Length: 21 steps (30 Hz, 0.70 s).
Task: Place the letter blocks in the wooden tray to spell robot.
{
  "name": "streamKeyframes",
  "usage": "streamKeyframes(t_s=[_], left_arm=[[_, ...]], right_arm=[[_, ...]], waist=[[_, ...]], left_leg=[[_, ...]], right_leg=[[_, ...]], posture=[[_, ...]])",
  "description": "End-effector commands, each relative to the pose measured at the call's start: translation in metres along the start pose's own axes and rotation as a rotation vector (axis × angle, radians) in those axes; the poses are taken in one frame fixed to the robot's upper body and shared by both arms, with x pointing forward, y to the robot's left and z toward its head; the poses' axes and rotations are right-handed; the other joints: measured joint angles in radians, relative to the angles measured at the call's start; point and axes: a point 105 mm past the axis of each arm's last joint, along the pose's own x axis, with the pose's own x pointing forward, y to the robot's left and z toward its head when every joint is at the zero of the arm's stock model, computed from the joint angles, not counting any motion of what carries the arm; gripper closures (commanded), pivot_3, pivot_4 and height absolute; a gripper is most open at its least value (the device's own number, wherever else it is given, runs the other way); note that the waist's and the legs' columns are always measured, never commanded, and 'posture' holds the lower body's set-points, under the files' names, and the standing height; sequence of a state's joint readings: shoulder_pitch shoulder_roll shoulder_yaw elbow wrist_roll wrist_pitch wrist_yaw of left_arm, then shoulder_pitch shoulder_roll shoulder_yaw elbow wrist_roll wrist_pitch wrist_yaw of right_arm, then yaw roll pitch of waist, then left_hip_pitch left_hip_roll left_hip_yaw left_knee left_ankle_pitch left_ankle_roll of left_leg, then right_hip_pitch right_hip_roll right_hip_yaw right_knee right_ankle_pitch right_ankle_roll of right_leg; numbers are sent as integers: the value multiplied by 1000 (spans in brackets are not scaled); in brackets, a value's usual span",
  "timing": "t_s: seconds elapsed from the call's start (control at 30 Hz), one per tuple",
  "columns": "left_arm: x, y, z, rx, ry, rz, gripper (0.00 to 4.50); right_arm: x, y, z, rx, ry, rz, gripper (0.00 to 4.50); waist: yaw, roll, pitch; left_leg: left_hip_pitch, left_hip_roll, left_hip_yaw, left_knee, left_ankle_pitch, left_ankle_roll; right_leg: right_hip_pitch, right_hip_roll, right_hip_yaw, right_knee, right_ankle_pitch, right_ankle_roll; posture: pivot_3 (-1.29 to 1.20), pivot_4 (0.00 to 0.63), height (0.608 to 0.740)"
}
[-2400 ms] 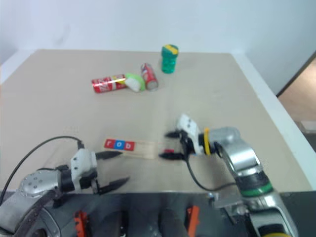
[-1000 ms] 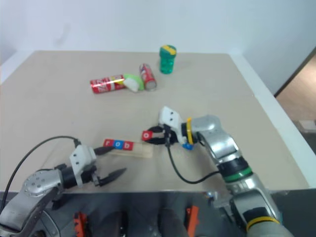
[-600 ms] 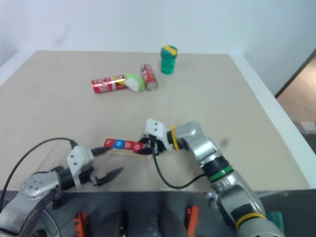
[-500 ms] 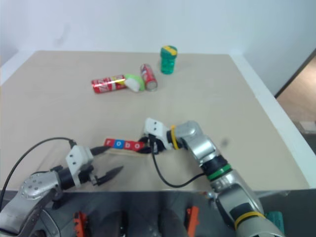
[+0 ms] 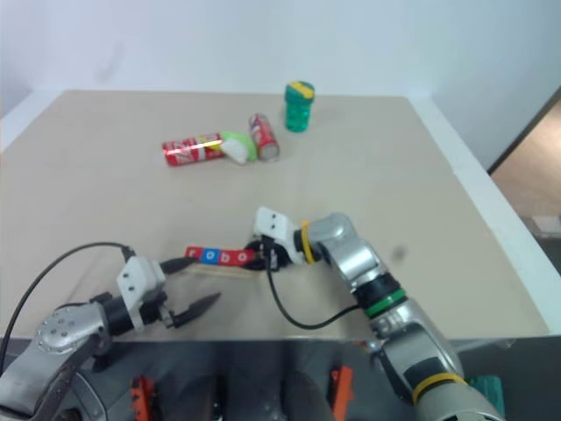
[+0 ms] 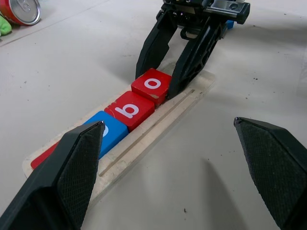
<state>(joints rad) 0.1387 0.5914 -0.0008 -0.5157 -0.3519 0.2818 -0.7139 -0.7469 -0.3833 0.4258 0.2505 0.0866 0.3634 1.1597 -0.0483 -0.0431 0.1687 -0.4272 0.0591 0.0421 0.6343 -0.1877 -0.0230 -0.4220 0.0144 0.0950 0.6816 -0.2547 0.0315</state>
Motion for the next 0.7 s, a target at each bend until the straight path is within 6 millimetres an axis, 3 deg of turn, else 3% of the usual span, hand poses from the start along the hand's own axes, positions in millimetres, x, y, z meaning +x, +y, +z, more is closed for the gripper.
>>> streamKeyframes(t_s=[0.03,0.17,0.27,0.4,0.47,0.57,0.63,0.7], left_arm=[[0,0,9,36,-30,-1,0],[0,0,10,39,-37,1,0],[1,-1,10,41,-39,1,0],[0,-4,12,56,-43,-20,0],[0,-9,15,78,-49,-58,0],[0,-21,23,78,-62,-138,0],[0,-26,26,70,-59,-184,0],[0,-29,27,72,-54,-214,0]], right_arm=[[-1,1,4,11,-6,1,1674],[-1,2,5,21,-12,-3,58],[-2,1,8,20,-19,-14,15],[-20,-14,30,73,-127,-131,15],[-43,-28,39,114,-179,-249,15],[-100,-45,37,191,-236,-563,15],[-125,-38,24,200,-214,-757,15],[-138,-26,11,214,-179,-893,15]], waist=[[0,0,0],[0,0,0],[0,0,0],[0,0,0],[0,0,0],[5,0,0],[13,-2,-1],[13,-2,-2]], left_leg=[[0,0,0,0,0,0],[0,0,0,0,0,0],[0,0,0,0,0,0],[0,1,0,0,0,0],[-1,0,0,0,0,0],[-2,0,-1,0,0,0],[-4,-2,-3,0,0,-1],[-4,-5,-4,-1,-1,-3]], right_leg=[[0,0,0,0,0,0],[0,0,0,0,1,-1],[0,0,0,0,0,-1],[-1,0,0,0,0,-1],[-1,0,0,0,0,-1],[-1,0,0,0,0,-1],[-1,-1,0,0,0,-1],[-1,-3,0,0,-5,4]], posture=[[0,150,740],[0,150,740],[0,150,740],[0,150,740],[0,150,740],[0,150,740],[0,150,740],[0,150,740]])
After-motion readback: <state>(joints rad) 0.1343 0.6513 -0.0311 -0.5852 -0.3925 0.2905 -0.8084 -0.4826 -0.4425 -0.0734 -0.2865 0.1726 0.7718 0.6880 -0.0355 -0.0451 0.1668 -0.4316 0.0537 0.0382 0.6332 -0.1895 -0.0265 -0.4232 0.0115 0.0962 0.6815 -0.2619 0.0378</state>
